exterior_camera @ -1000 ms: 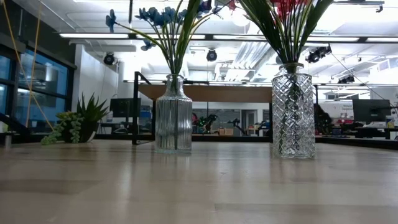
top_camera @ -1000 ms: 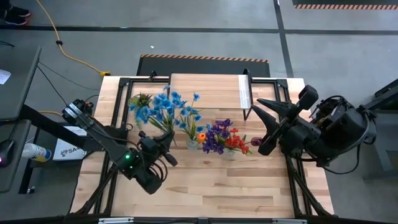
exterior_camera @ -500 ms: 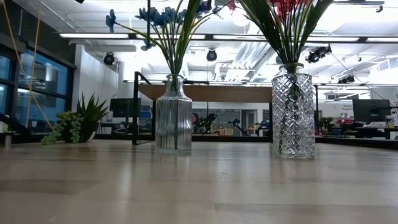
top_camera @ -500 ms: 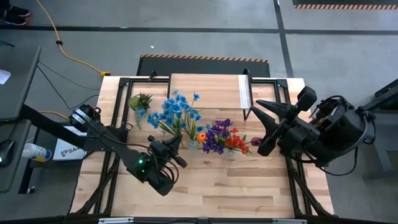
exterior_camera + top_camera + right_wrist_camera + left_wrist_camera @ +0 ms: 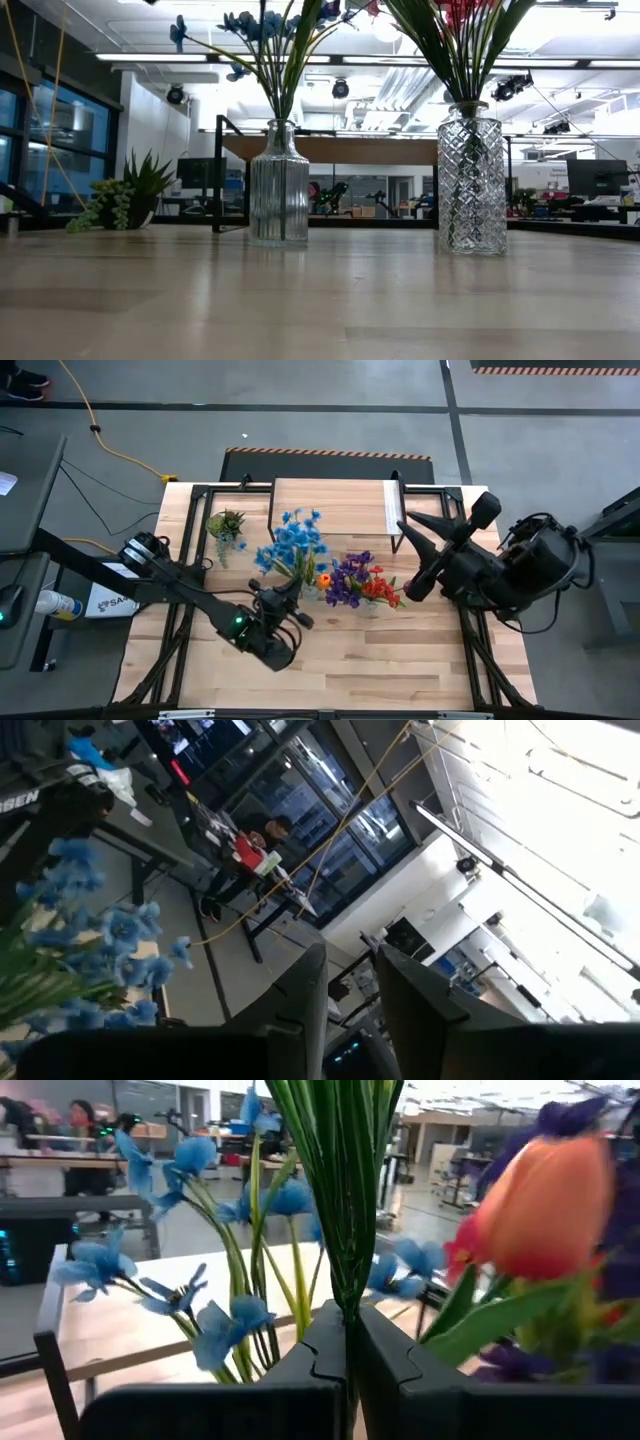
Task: Pick and place flowers into a vace then onto a shelf
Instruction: Put the blue flowers into the left transparent flower vase
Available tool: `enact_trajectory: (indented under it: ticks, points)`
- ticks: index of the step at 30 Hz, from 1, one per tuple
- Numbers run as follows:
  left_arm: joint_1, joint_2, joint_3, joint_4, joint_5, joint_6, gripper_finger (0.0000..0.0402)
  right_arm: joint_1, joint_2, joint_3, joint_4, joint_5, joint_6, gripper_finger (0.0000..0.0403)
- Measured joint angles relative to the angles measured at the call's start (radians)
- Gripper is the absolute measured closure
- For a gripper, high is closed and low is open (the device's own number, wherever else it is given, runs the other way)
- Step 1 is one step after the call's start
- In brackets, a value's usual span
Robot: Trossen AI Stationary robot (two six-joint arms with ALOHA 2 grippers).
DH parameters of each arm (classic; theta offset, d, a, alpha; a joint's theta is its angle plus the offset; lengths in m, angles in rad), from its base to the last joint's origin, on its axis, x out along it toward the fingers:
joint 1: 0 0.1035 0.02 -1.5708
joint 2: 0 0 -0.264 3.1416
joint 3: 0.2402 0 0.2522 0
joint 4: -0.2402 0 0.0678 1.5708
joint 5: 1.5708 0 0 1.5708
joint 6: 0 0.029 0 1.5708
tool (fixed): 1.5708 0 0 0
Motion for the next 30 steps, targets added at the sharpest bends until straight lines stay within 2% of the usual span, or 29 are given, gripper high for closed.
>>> enact_trajectory:
  ticks: [18, 30]
  points:
    - [0.104, 0.038, 0.0, 0.015, 0.003, 0.001, 0.0362, -0.041, 0.0, 0.0, -0.108, -0.018, 0.065, 0.032]
    - [0.117, 0.056, -0.001, 0.016, 0.005, -0.006, 0.0362, -0.051, 0.0, 0.0, -0.179, -0.07, 0.109, 0.032]
